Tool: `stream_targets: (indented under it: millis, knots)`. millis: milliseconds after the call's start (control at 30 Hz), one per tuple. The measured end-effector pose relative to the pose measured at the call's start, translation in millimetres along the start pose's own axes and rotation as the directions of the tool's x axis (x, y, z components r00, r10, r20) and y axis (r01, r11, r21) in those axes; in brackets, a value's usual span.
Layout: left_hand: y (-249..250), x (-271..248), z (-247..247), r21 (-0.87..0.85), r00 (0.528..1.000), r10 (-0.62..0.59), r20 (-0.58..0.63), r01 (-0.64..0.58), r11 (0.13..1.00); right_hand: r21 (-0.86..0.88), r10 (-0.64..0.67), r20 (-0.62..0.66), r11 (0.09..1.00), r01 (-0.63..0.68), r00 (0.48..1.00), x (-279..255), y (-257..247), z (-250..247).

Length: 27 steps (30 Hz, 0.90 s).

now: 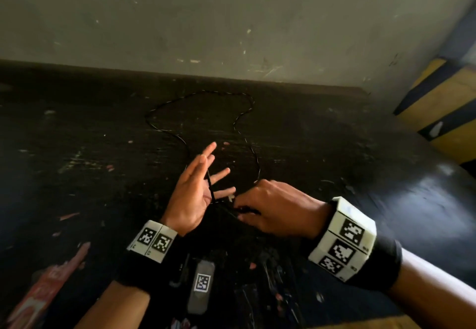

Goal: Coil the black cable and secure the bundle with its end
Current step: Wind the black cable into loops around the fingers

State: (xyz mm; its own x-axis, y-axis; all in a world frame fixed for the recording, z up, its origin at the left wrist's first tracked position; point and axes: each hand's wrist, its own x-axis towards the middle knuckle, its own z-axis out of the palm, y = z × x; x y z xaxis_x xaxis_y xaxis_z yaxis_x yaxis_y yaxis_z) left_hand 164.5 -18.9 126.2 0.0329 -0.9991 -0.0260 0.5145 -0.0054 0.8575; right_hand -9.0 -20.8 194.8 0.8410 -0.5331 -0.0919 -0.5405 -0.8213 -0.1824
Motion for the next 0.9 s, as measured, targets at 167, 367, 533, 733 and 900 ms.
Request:
stream_targets:
  millis: [167,367,533,733,900]
  knots:
    - [11.1,-2.3,-22.6,0.037,0.997,0.041,-0.061,-0.038,0.999,-0.033,0.043,0.211,0.999,-0.037,0.976,-10.1,-9.3,19.5]
    - [-0.7,-24.8,-23.5,0.366,0.98,-0.157,0.119,0.103,0.925,-0.232,-0.07,0.057,0.969,0.082,0.996,-8.5,-24.5,-19.6]
    - [6.3,-46.4,-21.6,0.468,0.893,-0.375,0.247,0.229,0.853,-0.279,-0.119,-0.014,0.954,0.11,0.993,-6.9,-9.6,-68.7]
    - [16.8,-67.1,-8.8,0.322,0.814,-0.447,0.371,0.339,0.884,-0.102,-0.099,-0.113,0.991,0.088,0.989,10.1,15.8,-85.2]
    - [25.5,-74.6,-5.7,0.315,0.765,-0.461,0.449,0.347,0.883,0.019,-0.075,-0.145,0.997,0.079,0.987,19.7,28.8,-71.8]
